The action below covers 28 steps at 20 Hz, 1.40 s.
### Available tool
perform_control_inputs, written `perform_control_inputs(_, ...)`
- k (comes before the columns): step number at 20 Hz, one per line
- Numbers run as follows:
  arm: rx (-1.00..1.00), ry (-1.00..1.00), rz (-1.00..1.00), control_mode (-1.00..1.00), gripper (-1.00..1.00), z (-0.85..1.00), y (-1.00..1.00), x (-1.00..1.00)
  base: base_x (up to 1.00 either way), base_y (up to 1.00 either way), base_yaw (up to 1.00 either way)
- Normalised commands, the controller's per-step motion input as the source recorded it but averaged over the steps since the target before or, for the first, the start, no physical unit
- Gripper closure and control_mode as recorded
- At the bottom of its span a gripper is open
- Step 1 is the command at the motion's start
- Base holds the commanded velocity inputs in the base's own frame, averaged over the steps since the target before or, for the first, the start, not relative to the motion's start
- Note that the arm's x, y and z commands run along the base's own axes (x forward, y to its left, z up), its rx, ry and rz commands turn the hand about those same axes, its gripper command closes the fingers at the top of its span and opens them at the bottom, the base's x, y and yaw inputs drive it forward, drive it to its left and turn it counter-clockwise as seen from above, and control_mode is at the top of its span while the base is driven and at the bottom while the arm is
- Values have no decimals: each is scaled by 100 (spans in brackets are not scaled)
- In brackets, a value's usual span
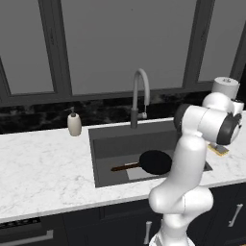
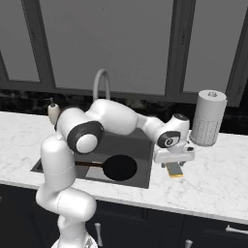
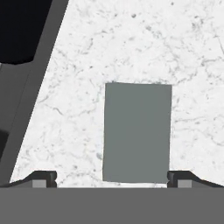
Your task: Pick the pan and sponge and place them into the sink. Then turn on the water.
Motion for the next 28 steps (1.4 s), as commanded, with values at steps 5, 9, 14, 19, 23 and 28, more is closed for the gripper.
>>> perform_control_inputs(5,0,-8,0,-100,-100,-31,-9,30,0,0,0)
perform_control_inputs(9,0,-4,0,-100,-100,-21,-12,22,0,0,0)
perform_control_inputs(14,0,-1,0,-100,-100,-10,-10,3,0,0,0)
perform_control_inputs(19,0,0,0,-100,-100,-18,-2,0,0,0,0)
perform_control_inputs(23,0,0,0,-100,-100,-19,0,0,0,0,0)
perform_control_inputs(28,0,-3,0,-100,-100,-27,0,0,0,0,0)
